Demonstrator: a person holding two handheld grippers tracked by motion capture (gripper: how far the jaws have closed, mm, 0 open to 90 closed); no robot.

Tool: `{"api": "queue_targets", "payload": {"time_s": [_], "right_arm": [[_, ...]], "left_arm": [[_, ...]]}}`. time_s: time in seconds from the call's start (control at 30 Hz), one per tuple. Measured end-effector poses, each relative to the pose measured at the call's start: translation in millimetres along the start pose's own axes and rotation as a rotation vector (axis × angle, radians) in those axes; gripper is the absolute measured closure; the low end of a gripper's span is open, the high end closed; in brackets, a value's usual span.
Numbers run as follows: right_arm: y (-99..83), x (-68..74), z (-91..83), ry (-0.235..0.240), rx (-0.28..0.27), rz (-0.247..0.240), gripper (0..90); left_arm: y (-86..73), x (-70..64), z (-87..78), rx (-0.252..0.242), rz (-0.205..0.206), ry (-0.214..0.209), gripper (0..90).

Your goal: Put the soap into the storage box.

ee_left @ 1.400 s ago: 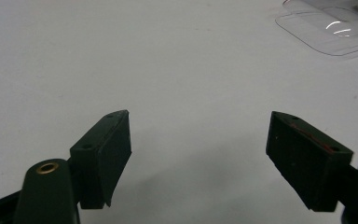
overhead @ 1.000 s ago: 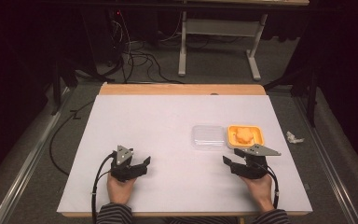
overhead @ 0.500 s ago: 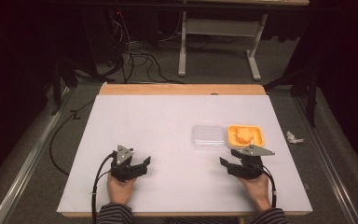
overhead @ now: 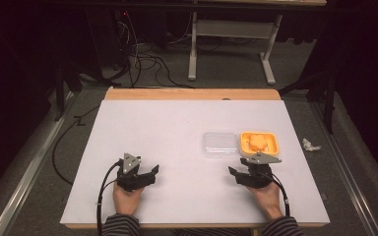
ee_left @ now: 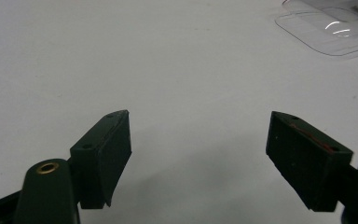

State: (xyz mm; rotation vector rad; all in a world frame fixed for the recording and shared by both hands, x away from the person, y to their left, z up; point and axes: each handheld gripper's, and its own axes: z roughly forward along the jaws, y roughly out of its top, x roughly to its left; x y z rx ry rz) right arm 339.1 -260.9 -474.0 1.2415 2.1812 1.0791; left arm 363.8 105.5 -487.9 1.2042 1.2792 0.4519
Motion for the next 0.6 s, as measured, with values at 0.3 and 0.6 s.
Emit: {"api": "queue_targets", "payload": {"time_s": [0.3, 0.6], "right_arm": [[-2.2, 2.4, 4.2, -0.002, 0.010, -0.020, 39.2], [-2.8, 3.8, 4.9, -0.007, 0.014, -0.032, 38.8]], "left_arm": [[-0.1, 0.1, 0.1, 0.000, 0.001, 0.001, 22.8], [-0.1, -0.2, -0.2, -0.002, -0.001, 0.000, 22.8]]}}
